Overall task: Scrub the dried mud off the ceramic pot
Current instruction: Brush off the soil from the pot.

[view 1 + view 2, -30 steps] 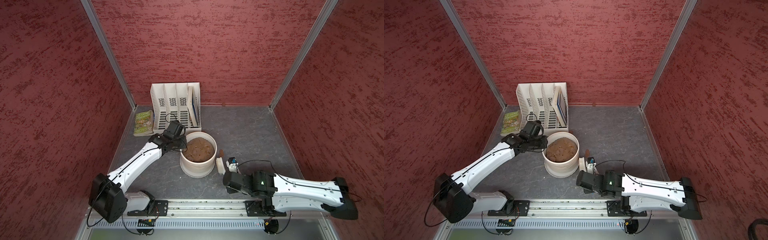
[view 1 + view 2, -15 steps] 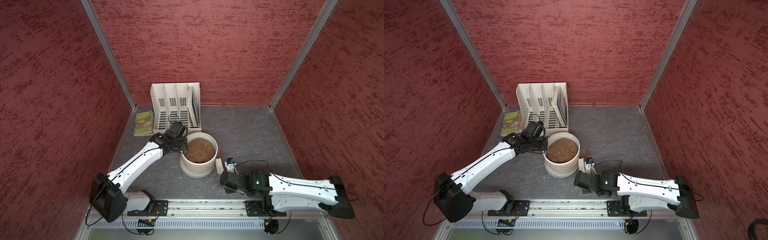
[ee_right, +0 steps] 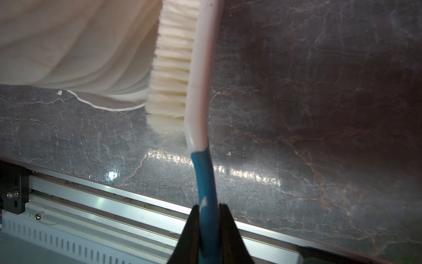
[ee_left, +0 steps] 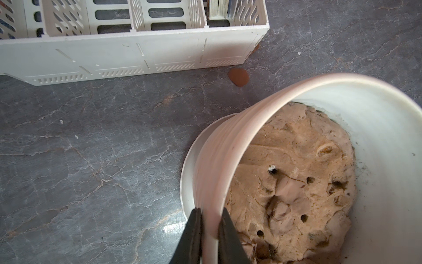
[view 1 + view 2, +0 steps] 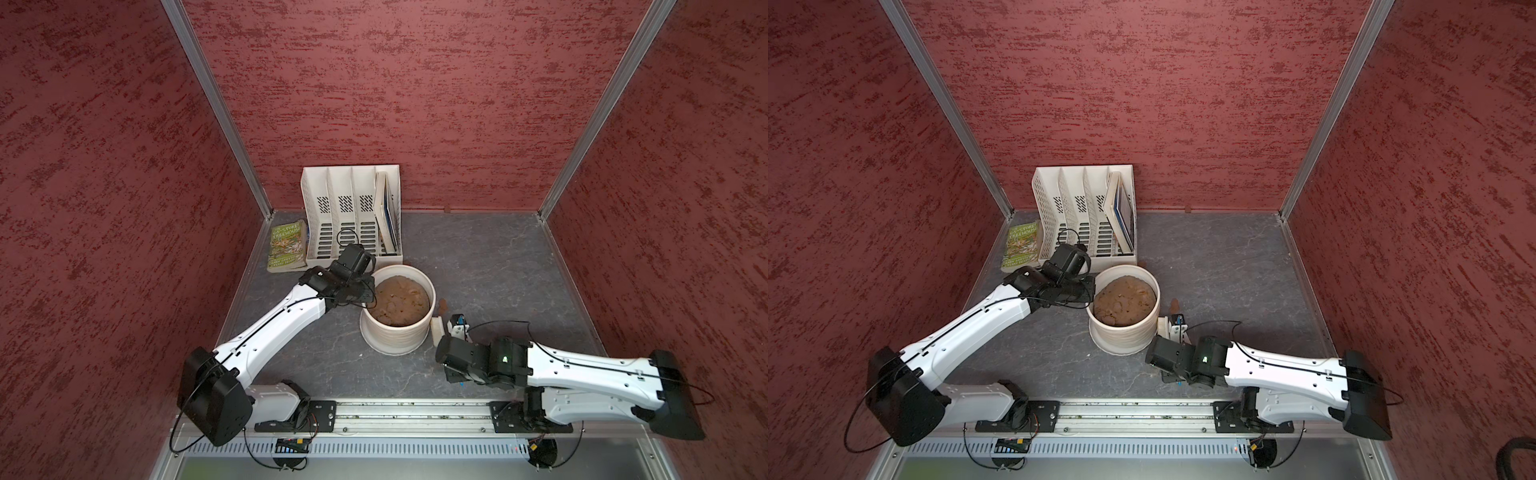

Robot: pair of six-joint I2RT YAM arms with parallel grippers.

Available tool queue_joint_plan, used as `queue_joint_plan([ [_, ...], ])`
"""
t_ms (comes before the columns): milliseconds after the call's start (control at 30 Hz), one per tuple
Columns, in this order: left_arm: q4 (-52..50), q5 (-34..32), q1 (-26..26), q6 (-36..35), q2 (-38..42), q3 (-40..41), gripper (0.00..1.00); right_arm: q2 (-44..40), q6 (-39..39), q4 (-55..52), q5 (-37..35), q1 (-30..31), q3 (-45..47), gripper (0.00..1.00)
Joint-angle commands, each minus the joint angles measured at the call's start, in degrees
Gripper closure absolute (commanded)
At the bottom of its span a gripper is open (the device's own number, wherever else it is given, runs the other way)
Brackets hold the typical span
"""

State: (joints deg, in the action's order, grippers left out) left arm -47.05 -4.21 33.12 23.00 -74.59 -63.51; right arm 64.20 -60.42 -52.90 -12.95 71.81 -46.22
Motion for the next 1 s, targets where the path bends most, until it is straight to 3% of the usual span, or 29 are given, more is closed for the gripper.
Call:
queue_joint_plan([
  [0, 0.82, 2.01, 0.45, 0.67, 2.08, -0.79, 1.0, 0.91, 3.87, 2.32, 1.13, -2.09, -2.45, 1.0],
  [500, -0.24, 5.74, 0.8, -3.26, 2.27, -0.1, 1.0, 4.83, 12.3, 6.69, 7.32, -13.26, -2.15, 1.0],
  [767, -0.91, 5.17, 0.48, -4.1, 3.6, 1.21, 1.0, 7.2, 12.59, 6.22, 8.23, -16.13, -1.36, 1.0],
  [967, -2.55, 4.07, -1.06, -4.21, 6.25, 2.23, 1.0, 4.16, 11.19, 2.42, 5.58, -17.57, 0.36, 1.0],
])
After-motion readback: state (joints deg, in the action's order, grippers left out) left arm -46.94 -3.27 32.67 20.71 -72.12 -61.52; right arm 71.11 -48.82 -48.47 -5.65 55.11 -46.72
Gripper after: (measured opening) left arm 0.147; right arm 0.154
